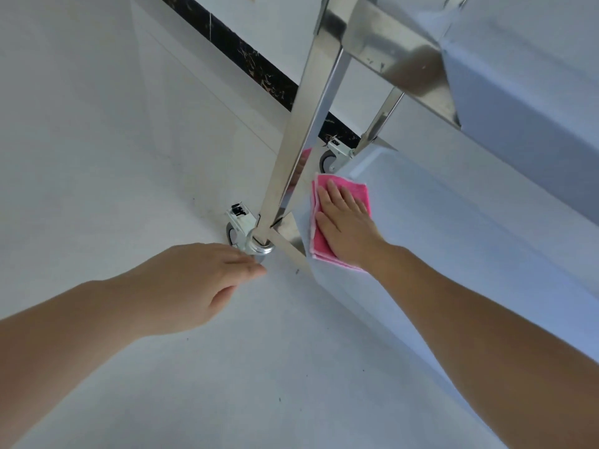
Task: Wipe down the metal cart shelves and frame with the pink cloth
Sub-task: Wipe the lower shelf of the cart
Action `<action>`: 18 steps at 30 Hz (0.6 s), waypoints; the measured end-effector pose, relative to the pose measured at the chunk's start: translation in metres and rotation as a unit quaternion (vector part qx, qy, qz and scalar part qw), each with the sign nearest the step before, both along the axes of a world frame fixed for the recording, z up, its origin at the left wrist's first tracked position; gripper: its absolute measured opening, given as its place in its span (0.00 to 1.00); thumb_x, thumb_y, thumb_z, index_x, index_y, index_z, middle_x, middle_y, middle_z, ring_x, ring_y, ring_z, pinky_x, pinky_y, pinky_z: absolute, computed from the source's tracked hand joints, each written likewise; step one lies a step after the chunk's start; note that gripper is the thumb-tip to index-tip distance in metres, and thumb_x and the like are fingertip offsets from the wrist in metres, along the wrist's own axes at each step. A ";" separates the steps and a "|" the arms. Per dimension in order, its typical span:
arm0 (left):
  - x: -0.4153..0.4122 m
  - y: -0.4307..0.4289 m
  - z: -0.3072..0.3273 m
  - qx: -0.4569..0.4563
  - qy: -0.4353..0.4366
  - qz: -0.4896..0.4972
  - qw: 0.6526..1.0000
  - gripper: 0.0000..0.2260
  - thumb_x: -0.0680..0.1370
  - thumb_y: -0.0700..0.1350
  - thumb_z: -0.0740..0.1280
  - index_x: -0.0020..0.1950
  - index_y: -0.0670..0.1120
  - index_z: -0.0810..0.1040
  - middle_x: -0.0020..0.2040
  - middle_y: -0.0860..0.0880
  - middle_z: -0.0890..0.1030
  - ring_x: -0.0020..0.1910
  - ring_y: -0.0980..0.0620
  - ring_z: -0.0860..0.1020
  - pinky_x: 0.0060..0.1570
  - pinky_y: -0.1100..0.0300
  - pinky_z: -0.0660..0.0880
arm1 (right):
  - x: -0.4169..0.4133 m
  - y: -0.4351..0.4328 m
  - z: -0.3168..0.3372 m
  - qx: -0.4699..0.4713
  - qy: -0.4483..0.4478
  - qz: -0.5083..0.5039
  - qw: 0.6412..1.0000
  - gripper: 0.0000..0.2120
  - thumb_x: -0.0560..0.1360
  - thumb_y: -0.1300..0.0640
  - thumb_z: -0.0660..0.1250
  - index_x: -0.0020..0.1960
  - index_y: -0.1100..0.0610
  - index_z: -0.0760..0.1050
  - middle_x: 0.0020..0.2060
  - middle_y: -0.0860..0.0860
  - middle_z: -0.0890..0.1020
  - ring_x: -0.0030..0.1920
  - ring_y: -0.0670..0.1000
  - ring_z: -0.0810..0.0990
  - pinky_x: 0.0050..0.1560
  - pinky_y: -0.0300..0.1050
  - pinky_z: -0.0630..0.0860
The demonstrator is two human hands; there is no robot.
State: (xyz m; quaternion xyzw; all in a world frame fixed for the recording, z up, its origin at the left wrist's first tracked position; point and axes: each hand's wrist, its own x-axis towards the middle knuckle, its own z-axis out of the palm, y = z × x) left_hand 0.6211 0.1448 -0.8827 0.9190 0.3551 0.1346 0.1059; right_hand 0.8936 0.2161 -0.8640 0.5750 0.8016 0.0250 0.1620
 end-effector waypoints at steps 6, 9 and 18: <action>-0.012 -0.011 0.003 -0.013 0.017 0.003 1.000 0.22 0.74 0.50 0.48 0.63 0.60 0.74 0.56 0.63 0.79 0.50 0.59 0.79 0.42 0.61 0.78 | -0.048 -0.029 -0.011 -0.010 0.095 -0.075 0.993 0.29 0.81 0.45 0.40 0.78 0.56 0.44 0.78 0.57 0.45 0.77 0.61 0.43 0.75 0.63 0.44; -0.005 -0.011 0.005 -0.001 0.018 -0.013 1.000 0.20 0.73 0.49 0.51 0.60 0.59 0.74 0.52 0.62 0.80 0.46 0.59 0.80 0.36 0.59 0.79 | -0.048 -0.041 -0.005 -0.005 0.122 -0.081 0.989 0.28 0.82 0.45 0.40 0.78 0.55 0.42 0.78 0.57 0.44 0.77 0.59 0.43 0.76 0.59 0.43; 0.031 -0.008 0.016 -0.031 0.016 -0.048 0.998 0.21 0.75 0.49 0.49 0.63 0.58 0.74 0.54 0.61 0.78 0.52 0.57 0.78 0.45 0.60 0.75 | -0.009 -0.101 0.001 -0.007 0.103 -0.093 0.990 0.30 0.82 0.43 0.42 0.78 0.56 0.41 0.78 0.55 0.45 0.77 0.57 0.43 0.77 0.55 0.42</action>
